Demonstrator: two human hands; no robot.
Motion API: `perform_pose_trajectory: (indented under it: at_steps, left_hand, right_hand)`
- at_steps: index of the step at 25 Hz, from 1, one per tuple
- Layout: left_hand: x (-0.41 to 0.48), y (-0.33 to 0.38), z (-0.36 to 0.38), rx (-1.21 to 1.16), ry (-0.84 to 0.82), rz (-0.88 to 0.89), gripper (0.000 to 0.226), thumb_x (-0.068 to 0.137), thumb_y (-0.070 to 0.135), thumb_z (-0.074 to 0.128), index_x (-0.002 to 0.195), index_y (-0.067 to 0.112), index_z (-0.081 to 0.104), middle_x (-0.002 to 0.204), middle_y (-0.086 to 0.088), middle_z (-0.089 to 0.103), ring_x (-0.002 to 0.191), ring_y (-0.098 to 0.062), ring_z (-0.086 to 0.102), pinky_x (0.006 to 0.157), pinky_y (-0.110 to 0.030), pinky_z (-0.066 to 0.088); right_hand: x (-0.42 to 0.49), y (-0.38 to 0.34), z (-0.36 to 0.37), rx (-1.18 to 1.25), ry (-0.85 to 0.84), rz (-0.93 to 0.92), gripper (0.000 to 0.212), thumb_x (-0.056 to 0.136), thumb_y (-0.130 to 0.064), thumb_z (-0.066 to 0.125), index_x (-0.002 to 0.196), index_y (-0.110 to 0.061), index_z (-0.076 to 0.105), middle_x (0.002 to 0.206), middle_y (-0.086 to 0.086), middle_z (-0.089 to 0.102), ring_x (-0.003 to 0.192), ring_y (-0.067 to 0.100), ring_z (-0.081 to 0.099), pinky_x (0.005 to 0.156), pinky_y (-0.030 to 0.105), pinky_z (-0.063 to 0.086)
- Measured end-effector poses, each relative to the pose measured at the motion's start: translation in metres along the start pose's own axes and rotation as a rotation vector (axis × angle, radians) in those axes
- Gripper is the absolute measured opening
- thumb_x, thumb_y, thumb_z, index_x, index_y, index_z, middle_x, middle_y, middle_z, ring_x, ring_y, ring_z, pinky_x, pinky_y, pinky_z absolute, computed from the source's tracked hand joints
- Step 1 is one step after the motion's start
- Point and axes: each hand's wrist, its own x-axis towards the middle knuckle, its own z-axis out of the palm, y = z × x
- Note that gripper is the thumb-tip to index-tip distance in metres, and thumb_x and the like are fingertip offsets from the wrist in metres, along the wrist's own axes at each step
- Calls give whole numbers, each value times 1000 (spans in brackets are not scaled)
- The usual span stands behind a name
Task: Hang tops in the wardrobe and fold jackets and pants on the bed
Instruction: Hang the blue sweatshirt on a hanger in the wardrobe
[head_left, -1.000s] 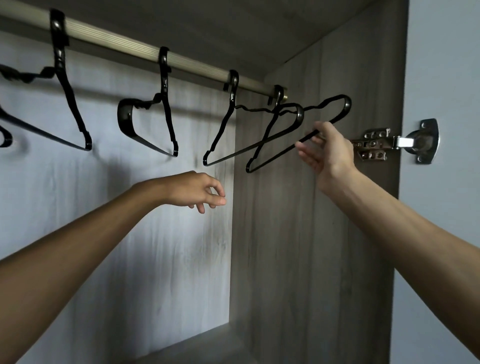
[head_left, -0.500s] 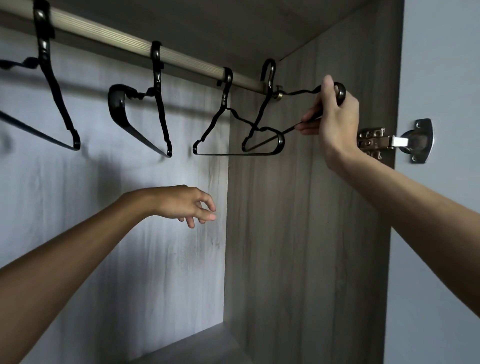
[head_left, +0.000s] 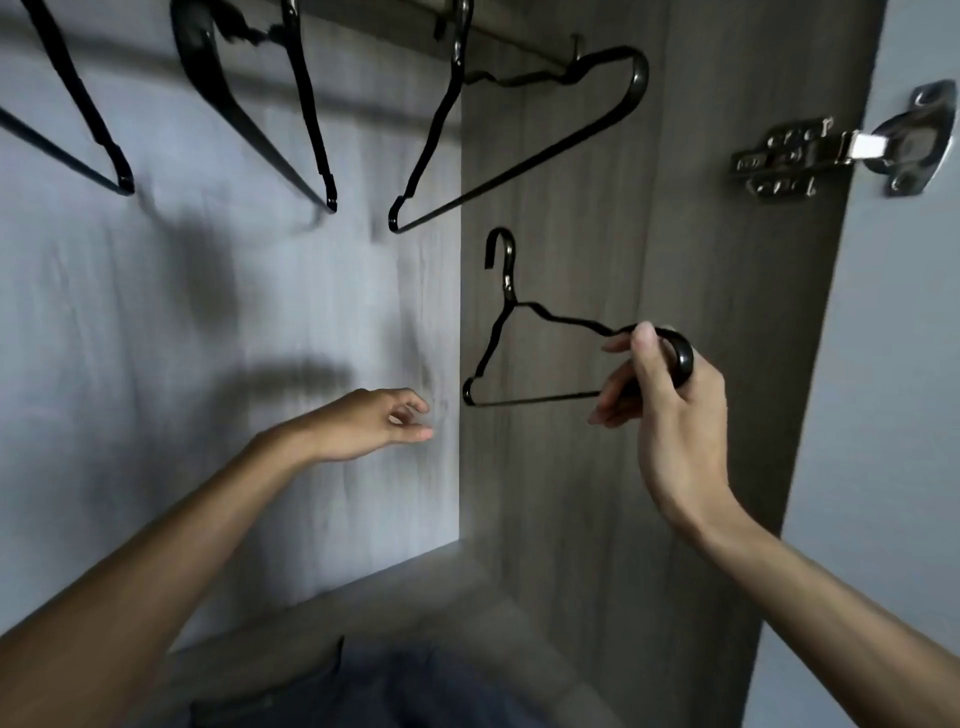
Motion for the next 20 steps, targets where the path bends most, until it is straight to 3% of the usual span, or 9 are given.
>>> perform_pose_trajectory:
  at_steps: [5,6,8,11,13,15,17,18,20]
  left_hand:
    - [-43,-80,96,-65,17,-248,66,95,53,53,148,16,37,147,-8,48,132,-23,49,108,-35,39]
    - [-58,-98,113,-45,59,-291,59,98,51,50,143,14,42,139,-8,55,125,-26,54,103,-37,43]
    - [-93,-128,136,-102,199,-345,31,102,44,45,111,18,60,98,-5,69,92,-29,66,83,-39,51]
    - [-142,-164,145,-81,336,-380,29,103,33,46,79,21,56,68,3,60,70,-25,61,66,-32,44]
    - [-167,-181,142,-57,325,-389,28,103,30,49,76,27,57,66,5,60,69,-22,61,62,-27,41]
    - [-179,-198,140,9,275,-390,28,102,33,50,85,19,68,75,-6,68,76,-29,65,67,-33,45]
    - [-177,-210,143,98,218,-417,40,99,48,48,93,16,72,85,-8,72,79,-27,66,71,-37,49]
    - [-174,-215,146,117,180,-417,46,96,59,45,86,23,70,83,-5,71,77,-24,65,72,-37,50]
    - [-163,-220,156,73,145,-413,36,94,58,48,83,30,68,87,-1,70,83,-21,64,77,-37,50]
  right_hand:
    - [-69,67,24,151,-177,397,42,103,-37,42,89,-3,63,54,10,55,40,27,49,43,29,37]
    - [-77,78,33,220,-194,473,42,103,-37,41,89,-3,62,53,9,54,38,26,47,42,28,36]
    - [-90,96,49,301,-218,649,39,103,-36,44,91,-4,61,56,8,55,38,24,47,42,27,35]
    - [-113,133,72,122,-305,837,11,97,-18,60,95,-8,62,73,9,64,45,15,57,47,24,44]
    - [-123,164,82,-187,-418,741,23,84,-1,71,99,-16,62,80,3,67,58,10,63,56,20,48]
    - [-133,186,98,-468,-770,529,35,79,-3,74,101,-29,64,84,-6,67,75,12,64,68,26,50]
    - [-151,195,124,-483,-1188,451,25,87,-19,70,109,-29,65,92,-8,69,81,9,65,78,30,51]
    - [-162,198,138,-431,-1275,444,16,92,-27,65,108,-25,65,92,-7,69,79,9,65,80,32,52]
    - [-175,202,160,-341,-1191,427,24,101,-37,52,96,-19,67,87,-3,70,81,16,66,81,37,52]
